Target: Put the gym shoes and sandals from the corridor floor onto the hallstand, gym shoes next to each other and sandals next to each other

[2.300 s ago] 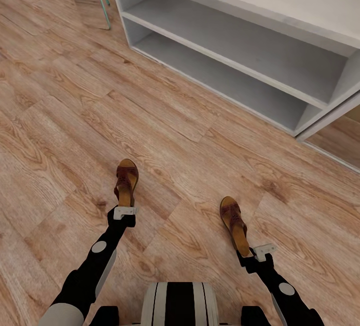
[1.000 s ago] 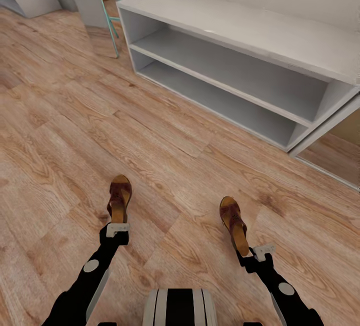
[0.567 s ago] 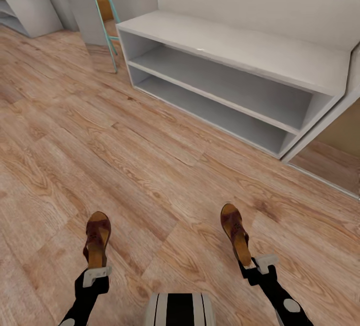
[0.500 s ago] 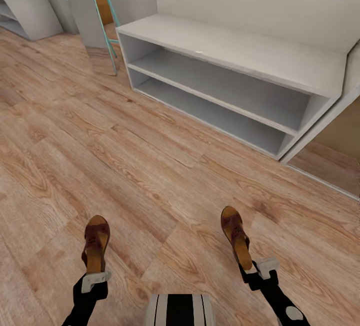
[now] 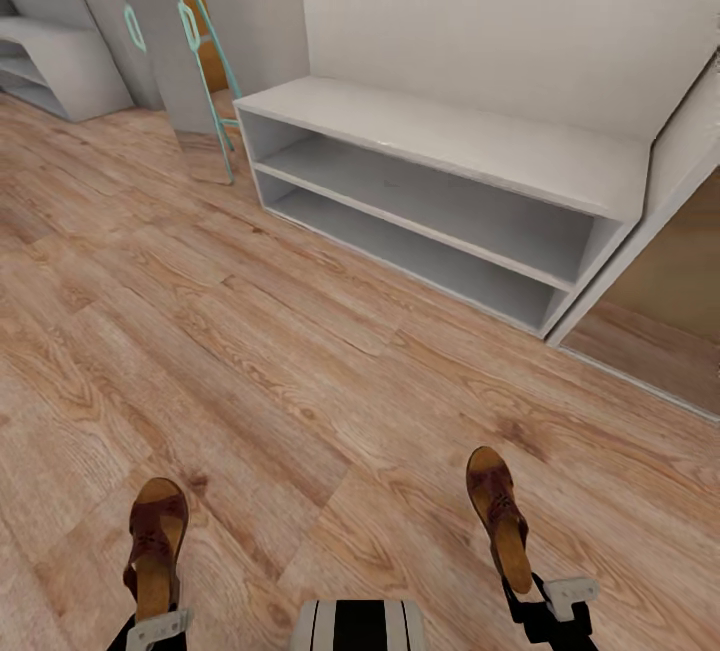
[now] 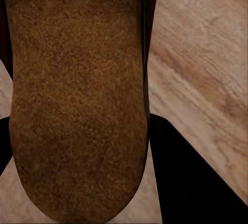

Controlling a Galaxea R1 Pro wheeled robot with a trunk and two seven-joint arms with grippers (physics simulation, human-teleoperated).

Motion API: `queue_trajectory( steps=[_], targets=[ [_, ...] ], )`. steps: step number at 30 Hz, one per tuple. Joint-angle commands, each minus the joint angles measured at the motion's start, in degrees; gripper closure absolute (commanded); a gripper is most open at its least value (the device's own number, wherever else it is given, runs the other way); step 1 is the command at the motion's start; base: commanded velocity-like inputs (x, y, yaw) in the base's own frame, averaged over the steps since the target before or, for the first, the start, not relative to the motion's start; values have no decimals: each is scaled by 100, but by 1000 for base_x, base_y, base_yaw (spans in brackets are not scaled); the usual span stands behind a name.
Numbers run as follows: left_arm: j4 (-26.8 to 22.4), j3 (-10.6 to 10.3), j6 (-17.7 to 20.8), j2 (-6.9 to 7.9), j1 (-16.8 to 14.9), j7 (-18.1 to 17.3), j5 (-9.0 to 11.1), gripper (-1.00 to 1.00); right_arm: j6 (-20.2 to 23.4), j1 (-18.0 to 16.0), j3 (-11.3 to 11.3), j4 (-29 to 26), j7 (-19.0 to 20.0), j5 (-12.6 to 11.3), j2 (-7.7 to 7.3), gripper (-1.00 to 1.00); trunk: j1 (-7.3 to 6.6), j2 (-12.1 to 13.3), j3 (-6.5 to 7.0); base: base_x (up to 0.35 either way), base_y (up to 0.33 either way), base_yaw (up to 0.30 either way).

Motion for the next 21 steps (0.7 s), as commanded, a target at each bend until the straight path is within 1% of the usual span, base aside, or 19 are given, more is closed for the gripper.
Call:
queue_trajectory(
  steps=[1, 2, 5, 21],
  targets=[
    [17, 22, -49, -2, 21, 1, -49, 100, -16, 7, -51, 2, 60, 12, 5, 100, -3, 0, 29, 0, 0, -8],
    [23, 22, -61, -2, 31, 3, -51, 100, -16, 12, -53, 3, 60, 12, 7, 100, -6, 2, 60, 0, 0, -6],
    [44, 22, -93, -1, 77, 9, -65, 100, -17, 25, -59, 3, 59, 11, 13, 100, -72, 122, 141, 0, 0, -2],
    [54, 14, -100, -9, 98, 3, -77, 100, -17, 29, -59, 9, 41, 10, 19, 100, -423, 764, 569, 0, 0, 0]
  ],
)
